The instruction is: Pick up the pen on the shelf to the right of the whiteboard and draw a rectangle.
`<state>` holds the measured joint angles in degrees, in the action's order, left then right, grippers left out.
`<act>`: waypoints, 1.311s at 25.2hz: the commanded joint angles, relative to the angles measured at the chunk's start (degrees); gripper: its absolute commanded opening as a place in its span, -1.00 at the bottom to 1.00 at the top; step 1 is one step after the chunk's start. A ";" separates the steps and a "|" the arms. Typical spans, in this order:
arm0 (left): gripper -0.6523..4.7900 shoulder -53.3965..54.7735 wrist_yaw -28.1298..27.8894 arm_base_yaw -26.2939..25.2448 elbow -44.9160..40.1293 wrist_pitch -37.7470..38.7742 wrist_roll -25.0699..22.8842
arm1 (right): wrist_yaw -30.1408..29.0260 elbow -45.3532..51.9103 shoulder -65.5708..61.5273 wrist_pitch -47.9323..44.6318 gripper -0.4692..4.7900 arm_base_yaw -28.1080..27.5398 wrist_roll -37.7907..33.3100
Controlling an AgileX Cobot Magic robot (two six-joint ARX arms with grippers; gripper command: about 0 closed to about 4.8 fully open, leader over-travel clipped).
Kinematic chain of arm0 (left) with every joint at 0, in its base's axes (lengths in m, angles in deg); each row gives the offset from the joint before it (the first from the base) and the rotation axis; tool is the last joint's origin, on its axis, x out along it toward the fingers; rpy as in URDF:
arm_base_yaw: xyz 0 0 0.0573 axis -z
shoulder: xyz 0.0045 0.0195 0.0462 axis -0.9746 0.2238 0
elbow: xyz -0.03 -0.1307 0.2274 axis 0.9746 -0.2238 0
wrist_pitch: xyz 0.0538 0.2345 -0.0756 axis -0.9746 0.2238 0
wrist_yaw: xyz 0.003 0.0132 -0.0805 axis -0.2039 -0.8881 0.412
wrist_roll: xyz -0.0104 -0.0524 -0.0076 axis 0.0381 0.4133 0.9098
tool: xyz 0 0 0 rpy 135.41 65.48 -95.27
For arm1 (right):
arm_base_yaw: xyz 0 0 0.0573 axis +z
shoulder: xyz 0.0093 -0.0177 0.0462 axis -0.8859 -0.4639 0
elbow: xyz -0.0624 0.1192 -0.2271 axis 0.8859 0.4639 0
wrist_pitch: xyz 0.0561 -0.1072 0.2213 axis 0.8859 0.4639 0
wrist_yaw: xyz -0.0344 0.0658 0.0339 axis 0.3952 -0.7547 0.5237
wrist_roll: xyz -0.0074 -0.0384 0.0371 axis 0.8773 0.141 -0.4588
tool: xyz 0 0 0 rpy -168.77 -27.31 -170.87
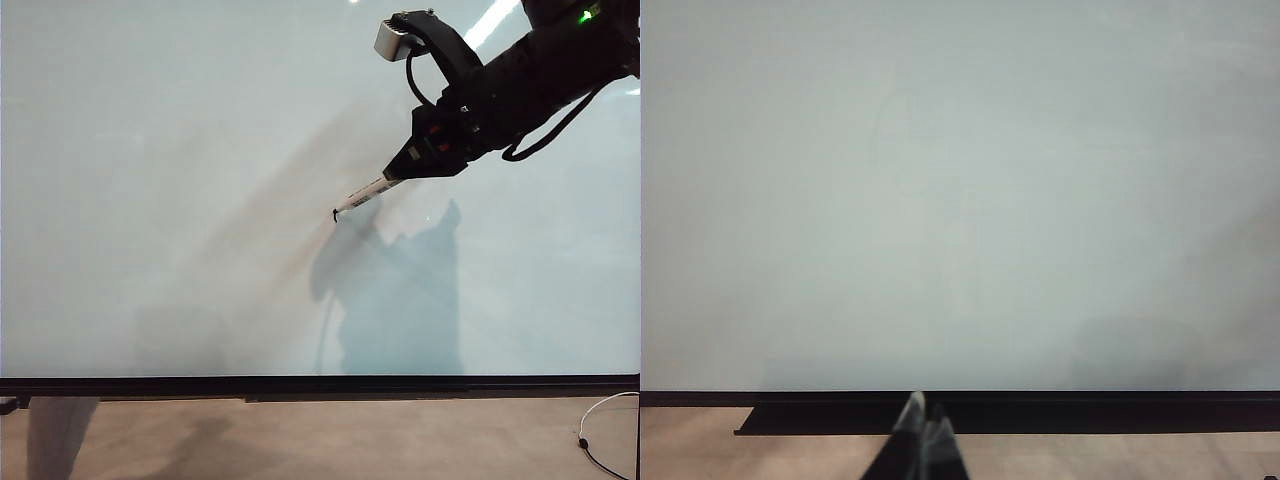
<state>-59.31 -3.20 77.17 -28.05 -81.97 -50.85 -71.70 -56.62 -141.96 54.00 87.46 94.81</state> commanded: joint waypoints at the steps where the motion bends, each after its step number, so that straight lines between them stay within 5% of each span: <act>1: -0.78 0.02 0.22 0.00 0.17 -0.35 -0.26 | 0.63 -0.39 1.31 -1.81 -0.84 0.00 -0.09; 33: -0.78 0.02 0.22 0.00 0.17 -0.35 -0.26 | 0.50 -0.37 5.97 -4.17 -0.84 0.07 -1.18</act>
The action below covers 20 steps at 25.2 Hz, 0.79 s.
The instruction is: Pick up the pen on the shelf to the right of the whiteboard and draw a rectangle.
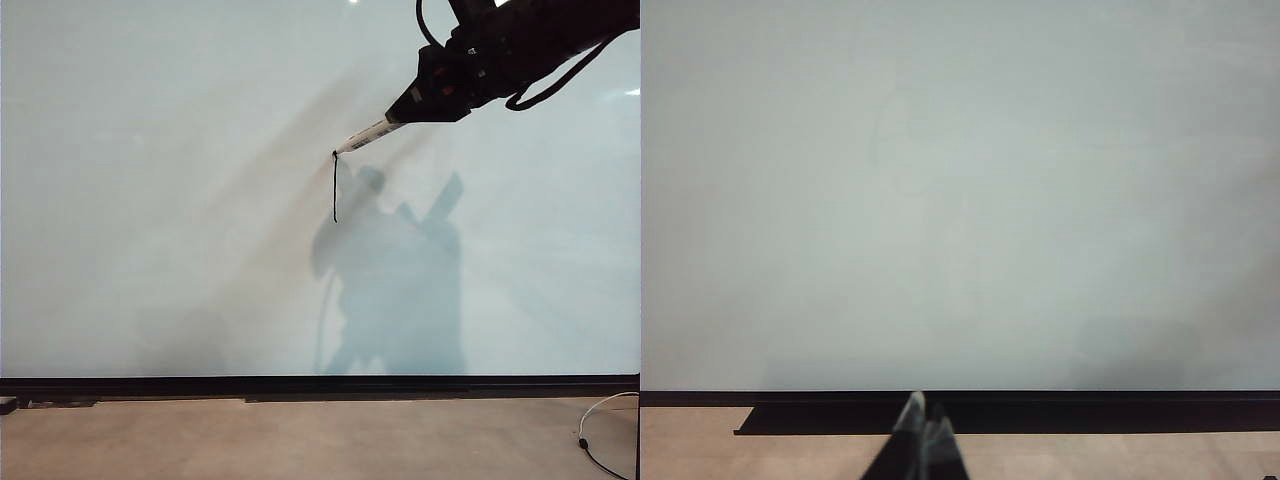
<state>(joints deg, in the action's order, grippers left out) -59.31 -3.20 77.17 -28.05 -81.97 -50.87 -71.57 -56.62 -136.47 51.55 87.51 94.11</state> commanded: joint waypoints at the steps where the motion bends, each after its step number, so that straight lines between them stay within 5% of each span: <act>1: -0.78 0.02 0.22 0.00 0.17 -0.35 -0.24 | -0.04 -0.35 0.63 -1.64 -0.84 0.02 -0.48; 12: -0.78 0.02 0.22 0.00 0.15 -0.35 -0.24 | 3.56 0.31 3.28 3.56 -0.84 4.59 -2.29; 20: -0.78 0.02 0.22 0.00 0.15 -0.35 -0.24 | 7.56 9.49 3.28 -17.53 -0.84 4.83 -17.40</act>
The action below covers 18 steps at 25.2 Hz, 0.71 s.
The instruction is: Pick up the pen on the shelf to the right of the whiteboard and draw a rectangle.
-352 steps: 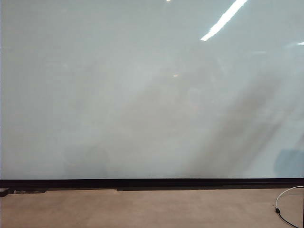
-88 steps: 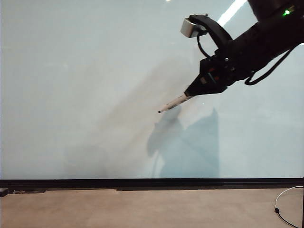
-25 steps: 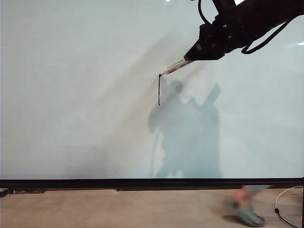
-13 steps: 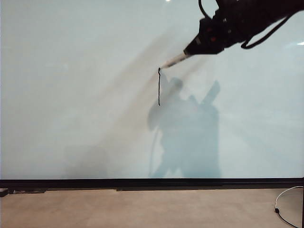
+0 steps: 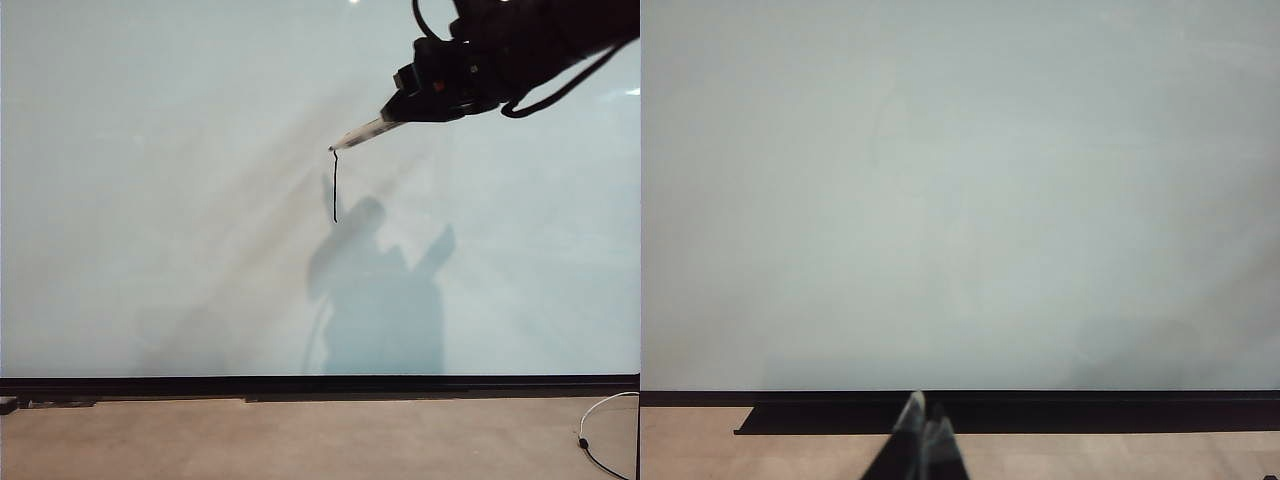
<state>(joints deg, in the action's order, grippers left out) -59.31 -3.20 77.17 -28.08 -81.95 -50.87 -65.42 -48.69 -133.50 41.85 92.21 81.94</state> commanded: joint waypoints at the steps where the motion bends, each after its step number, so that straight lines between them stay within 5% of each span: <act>1: -0.78 0.02 0.22 0.00 0.17 -0.35 -0.24 | 1.95 2.05 0.28 -9.03 -0.84 0.13 -6.25; 8: -0.78 0.02 0.22 0.00 0.17 -0.37 -0.24 | -1.81 2.60 -1.60 -13.55 -0.84 -1.51 -14.10; 18: -0.78 0.02 0.24 0.00 0.20 -0.37 -0.24 | -5.79 2.60 -1.97 -10.27 -0.84 -3.28 -12.92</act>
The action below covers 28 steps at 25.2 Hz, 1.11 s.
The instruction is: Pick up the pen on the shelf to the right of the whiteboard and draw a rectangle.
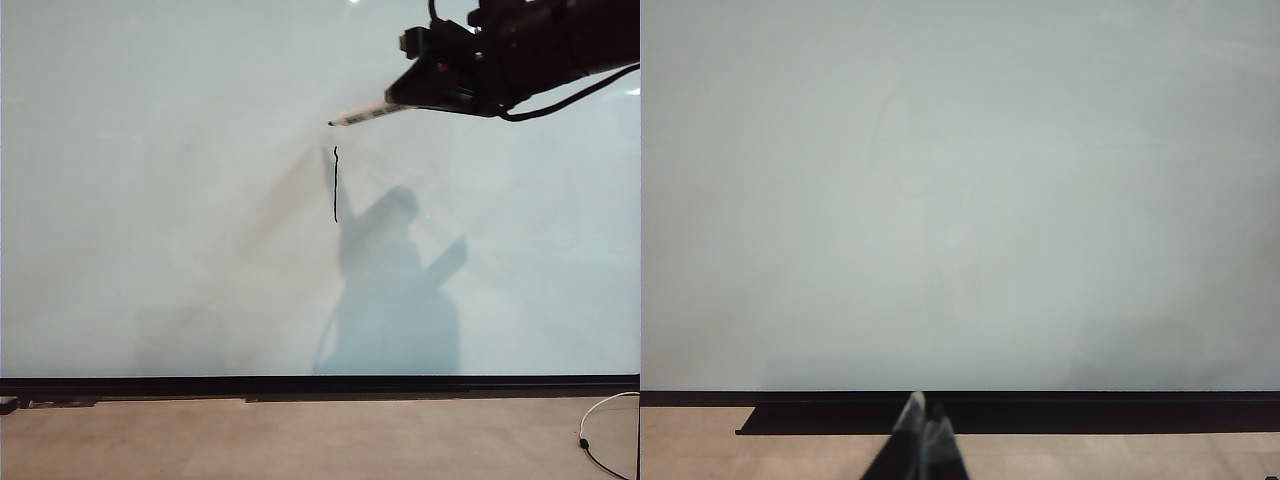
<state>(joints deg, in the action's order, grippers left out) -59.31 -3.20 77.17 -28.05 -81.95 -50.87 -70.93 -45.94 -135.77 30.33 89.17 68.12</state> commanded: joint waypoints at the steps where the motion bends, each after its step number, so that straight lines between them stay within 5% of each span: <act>1: -0.78 0.02 0.22 0.00 0.15 -0.37 -0.24 | -0.37 -0.17 0.28 2.25 -0.84 -0.59 1.49; 28: -0.78 0.02 0.24 0.00 0.15 -0.37 -0.24 | -11.96 -3.91 -3.28 4.87 -0.84 -6.03 5.14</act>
<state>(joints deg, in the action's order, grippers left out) -59.31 -3.20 77.17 -28.05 -81.97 -50.87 -82.54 -49.37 -139.07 36.08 83.20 73.15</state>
